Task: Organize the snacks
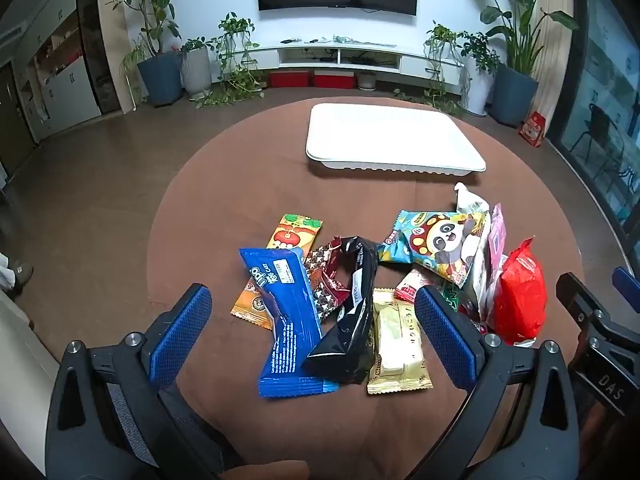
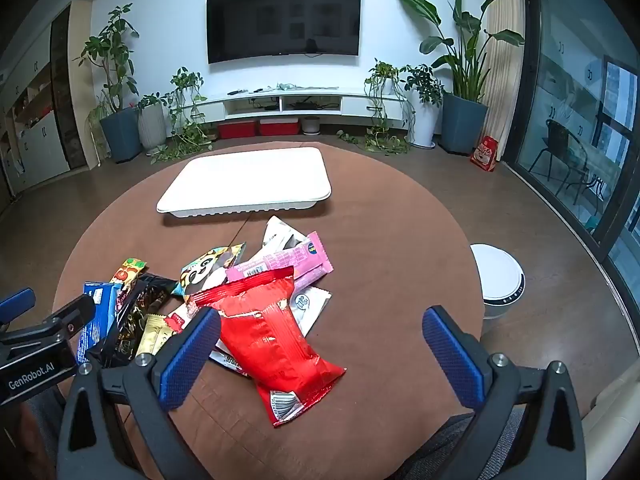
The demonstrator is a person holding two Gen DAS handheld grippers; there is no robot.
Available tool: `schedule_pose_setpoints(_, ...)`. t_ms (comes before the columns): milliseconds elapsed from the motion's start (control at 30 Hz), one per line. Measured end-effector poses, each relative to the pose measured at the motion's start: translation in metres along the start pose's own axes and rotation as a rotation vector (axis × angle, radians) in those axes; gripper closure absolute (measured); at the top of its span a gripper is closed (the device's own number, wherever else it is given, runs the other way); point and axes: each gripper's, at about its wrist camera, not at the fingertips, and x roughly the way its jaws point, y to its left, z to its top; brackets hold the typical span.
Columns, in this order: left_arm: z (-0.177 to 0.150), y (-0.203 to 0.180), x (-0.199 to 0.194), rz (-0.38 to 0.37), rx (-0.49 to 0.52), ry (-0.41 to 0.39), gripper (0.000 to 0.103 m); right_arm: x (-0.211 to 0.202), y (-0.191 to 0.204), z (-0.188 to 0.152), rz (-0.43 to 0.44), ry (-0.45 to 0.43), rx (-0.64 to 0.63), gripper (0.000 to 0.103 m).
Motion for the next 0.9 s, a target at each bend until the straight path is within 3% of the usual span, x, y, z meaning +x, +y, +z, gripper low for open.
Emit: schedule_pose_setpoints(900, -0.0006, 0.002, 0.0021, 0.002, -0.004, 0.009, 0.0, 0.0004, 0.0, -0.0015, -0.002, 0.005, -0.005, 0.0)
